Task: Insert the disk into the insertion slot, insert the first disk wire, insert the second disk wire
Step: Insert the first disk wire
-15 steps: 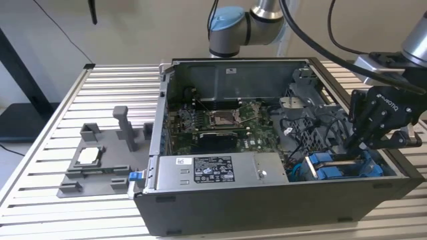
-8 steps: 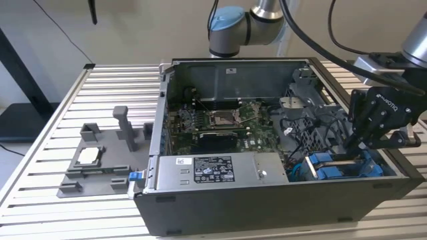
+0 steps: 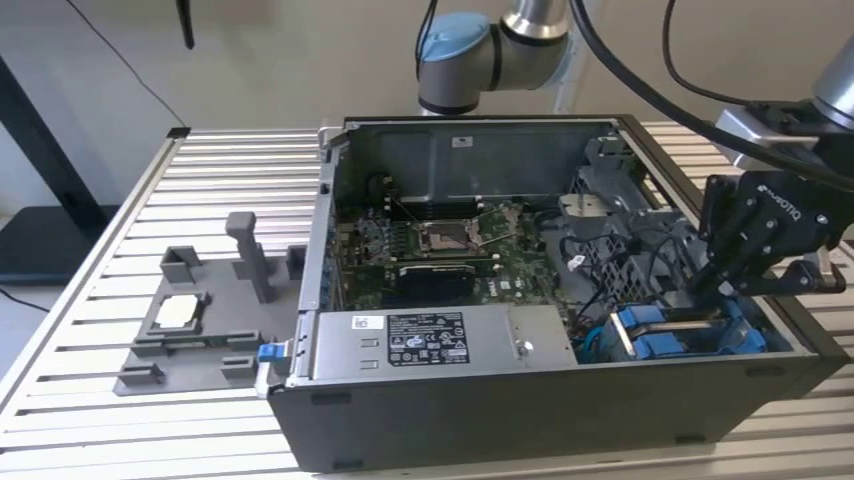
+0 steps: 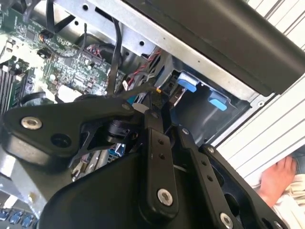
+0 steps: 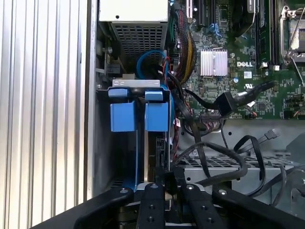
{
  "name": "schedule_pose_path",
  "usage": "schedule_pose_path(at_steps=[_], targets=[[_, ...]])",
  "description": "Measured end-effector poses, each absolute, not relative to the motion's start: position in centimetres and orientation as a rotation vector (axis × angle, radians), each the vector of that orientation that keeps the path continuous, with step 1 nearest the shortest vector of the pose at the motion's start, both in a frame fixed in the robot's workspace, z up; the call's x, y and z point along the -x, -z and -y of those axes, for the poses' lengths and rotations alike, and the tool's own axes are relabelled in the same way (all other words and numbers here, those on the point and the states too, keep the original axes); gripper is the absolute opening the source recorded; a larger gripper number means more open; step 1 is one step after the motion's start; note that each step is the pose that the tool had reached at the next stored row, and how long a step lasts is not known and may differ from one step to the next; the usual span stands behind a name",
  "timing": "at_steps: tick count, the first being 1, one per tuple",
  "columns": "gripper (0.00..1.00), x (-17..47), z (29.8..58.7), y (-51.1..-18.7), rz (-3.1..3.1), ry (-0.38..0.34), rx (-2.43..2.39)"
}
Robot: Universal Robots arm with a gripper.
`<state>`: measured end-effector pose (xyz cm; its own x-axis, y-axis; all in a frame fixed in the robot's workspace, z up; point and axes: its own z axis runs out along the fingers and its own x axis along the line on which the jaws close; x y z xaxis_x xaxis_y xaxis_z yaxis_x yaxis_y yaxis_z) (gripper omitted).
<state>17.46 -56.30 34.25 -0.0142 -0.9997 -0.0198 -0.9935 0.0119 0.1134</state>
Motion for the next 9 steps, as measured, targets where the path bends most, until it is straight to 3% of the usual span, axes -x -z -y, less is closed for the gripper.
schedule_pose_path(at_steps=[9], targets=[[0.19, -17.45, 56.81, -34.18, 2.193, 0.155, -2.166]])
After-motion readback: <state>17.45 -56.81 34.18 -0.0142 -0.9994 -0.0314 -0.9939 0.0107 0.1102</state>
